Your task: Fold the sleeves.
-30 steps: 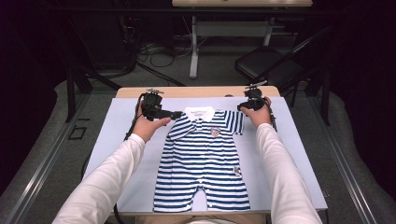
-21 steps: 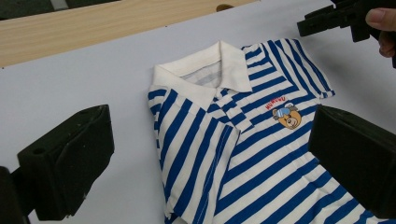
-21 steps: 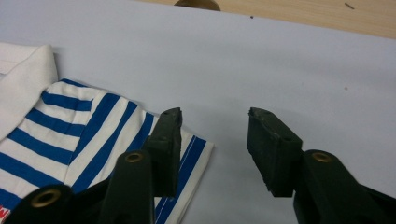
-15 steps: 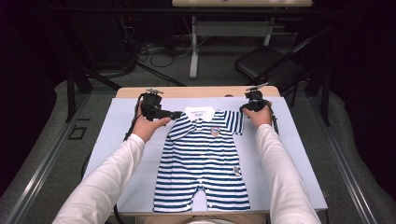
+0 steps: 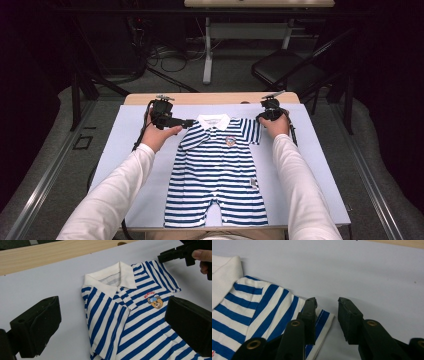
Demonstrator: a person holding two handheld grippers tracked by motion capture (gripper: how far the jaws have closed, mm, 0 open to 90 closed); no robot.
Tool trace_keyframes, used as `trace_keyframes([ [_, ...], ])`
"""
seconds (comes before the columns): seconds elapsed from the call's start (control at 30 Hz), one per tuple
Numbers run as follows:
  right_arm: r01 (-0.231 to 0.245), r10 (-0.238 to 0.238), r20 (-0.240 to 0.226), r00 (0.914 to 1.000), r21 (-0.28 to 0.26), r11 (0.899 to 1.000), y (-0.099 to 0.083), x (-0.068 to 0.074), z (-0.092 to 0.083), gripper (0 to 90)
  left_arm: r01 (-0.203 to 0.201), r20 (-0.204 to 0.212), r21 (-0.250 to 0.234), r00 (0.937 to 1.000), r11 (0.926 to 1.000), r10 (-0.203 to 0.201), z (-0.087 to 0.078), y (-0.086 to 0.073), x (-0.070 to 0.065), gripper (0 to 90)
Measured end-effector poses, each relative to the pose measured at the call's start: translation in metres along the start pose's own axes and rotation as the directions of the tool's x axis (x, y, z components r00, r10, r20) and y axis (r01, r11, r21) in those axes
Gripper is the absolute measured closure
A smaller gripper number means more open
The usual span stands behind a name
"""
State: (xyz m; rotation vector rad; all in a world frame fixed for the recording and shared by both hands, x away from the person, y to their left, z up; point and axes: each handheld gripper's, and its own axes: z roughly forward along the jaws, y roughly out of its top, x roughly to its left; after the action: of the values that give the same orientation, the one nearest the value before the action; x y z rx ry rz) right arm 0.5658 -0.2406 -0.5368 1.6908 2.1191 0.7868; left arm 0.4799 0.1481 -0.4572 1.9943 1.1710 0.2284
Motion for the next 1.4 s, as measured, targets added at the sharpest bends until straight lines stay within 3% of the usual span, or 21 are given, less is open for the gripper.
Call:
trace_keyframes([
  [0.6, -0.004, 0.004, -0.010, 0.9999, 0.013, 1.000, -0.004, 0.001, 0.003, 79.1, 0.004, -0.003, 0.001, 1.0000, 1.0000, -0.004, 0.000, 0.000, 0.002, 1.4],
  [0.9, 0.027, -0.027, -0.002, 0.9996, 0.002, 1.000, -0.004, 0.002, 0.002, 87.4, 0.007, -0.005, 0.002, 1.0000, 1.0000, -0.007, 0.001, -0.001, 0.001, 1.5],
  [1.17, 0.056, -0.056, 0.015, 0.9983, -0.018, 0.998, -0.003, 0.005, -0.003, 88.3, 0.014, -0.004, 0.002, 0.9999, 0.9999, -0.014, 0.001, -0.001, 0.002, 1.6],
  [1.4, 0.078, -0.078, 0.003, 0.9969, -0.040, 0.996, -0.001, 0.011, -0.010, 88.6, 0.016, -0.004, -0.003, 0.9999, 0.9999, -0.016, 0.002, -0.001, 0.002, 1.7],
])
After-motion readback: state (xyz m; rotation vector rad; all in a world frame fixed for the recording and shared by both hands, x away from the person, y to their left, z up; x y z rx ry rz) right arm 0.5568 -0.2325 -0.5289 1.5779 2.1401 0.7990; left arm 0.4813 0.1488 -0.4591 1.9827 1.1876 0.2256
